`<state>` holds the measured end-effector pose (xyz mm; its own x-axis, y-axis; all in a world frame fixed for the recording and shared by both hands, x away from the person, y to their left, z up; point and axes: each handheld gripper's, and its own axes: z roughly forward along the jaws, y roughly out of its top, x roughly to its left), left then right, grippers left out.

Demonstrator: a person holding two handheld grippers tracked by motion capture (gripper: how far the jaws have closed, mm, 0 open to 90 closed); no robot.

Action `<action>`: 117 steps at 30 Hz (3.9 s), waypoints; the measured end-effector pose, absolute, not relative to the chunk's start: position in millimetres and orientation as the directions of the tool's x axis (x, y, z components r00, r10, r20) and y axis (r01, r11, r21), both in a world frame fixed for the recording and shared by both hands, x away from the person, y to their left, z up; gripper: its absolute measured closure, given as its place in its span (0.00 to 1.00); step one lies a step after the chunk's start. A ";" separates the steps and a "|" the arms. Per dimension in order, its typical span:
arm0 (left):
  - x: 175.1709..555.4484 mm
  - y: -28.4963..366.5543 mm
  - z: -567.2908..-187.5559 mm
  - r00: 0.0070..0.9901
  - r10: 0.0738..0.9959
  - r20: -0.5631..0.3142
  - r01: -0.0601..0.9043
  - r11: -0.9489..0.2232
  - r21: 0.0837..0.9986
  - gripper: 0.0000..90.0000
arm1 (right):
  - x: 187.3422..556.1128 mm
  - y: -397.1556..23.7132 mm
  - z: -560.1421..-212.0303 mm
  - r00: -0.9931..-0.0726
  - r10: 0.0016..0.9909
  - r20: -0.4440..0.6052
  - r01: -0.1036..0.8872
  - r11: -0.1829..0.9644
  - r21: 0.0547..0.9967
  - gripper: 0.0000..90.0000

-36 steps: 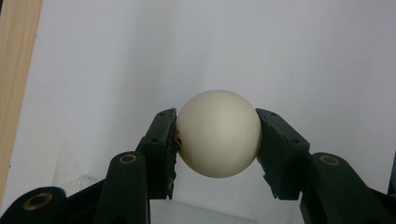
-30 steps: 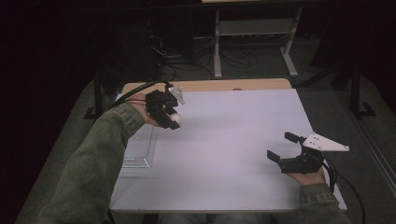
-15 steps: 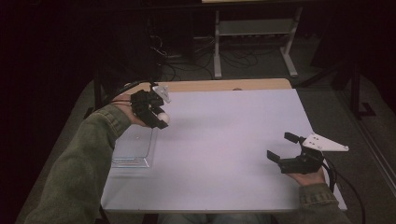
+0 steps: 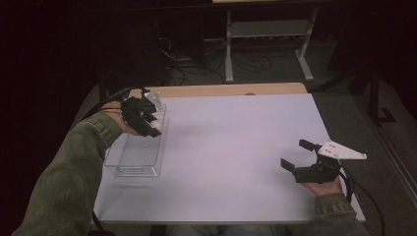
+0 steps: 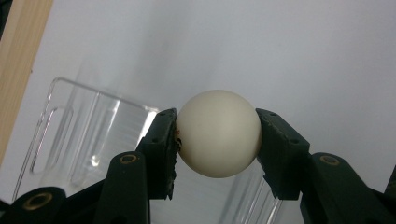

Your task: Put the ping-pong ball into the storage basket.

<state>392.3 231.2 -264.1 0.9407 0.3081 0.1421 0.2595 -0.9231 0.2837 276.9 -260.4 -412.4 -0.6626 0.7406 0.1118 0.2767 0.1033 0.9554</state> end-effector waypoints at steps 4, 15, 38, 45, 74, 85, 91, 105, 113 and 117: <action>392.3 238.0 -264.0 0.936 0.323 0.143 0.276 -0.921 0.274 0.57 | 276.8 -260.4 -412.4 -0.662 0.741 0.113 0.279 0.103 0.955 0.00; 394.1 250.4 -272.1 0.929 0.342 0.144 0.304 -0.924 0.232 0.57 | 276.7 -260.3 -412.6 -0.661 0.742 0.114 0.280 0.103 0.954 0.00; 395.3 278.1 -294.5 0.914 0.390 0.110 0.368 -0.913 0.178 0.57 | 276.5 -259.8 -413.0 -0.661 0.742 0.116 0.285 0.104 0.953 0.00; 396.2 279.0 -304.1 0.916 0.391 0.095 0.372 -0.913 0.168 0.57 | 276.4 -259.7 -413.0 -0.661 0.741 0.116 0.284 0.104 0.953 0.00; 397.3 279.8 -351.4 0.924 0.381 0.024 0.375 -0.918 0.128 0.57 | 276.3 -259.8 -413.1 -0.660 0.742 0.115 0.286 0.107 0.952 0.00; 397.1 279.4 -365.1 0.924 0.381 0.004 0.378 -0.918 0.118 0.57 | 276.5 -260.1 -413.3 -0.660 0.743 0.115 0.287 0.107 0.952 0.00; 398.3 278.9 -368.5 0.926 0.377 0.000 0.375 -0.920 0.111 0.57 | 276.5 -260.2 -413.4 -0.660 0.743 0.114 0.287 0.108 0.952 0.00; 398.1 274.5 -378.4 0.932 0.361 -0.022 0.361 -0.928 0.090 0.57 | 276.5 -260.5 -413.3 -0.659 0.743 0.116 0.287 0.107 0.952 0.00; 396.3 273.4 -379.8 0.937 0.348 -0.029 0.349 -0.934 0.080 0.57 | 276.5 -260.6 -413.3 -0.660 0.743 0.116 0.288 0.107 0.952 0.00; 395.3 273.6 -381.7 0.937 0.347 -0.036 0.349 -0.933 0.088 0.57 | 276.5 -260.6 -413.3 -0.659 0.743 0.117 0.288 0.106 0.952 0.00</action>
<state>395.3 273.6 -381.7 0.9372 0.3470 -0.0360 0.3489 -0.9330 0.0883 276.5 -260.6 -413.3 -0.6592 0.7428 0.1173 0.2883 0.1055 0.9517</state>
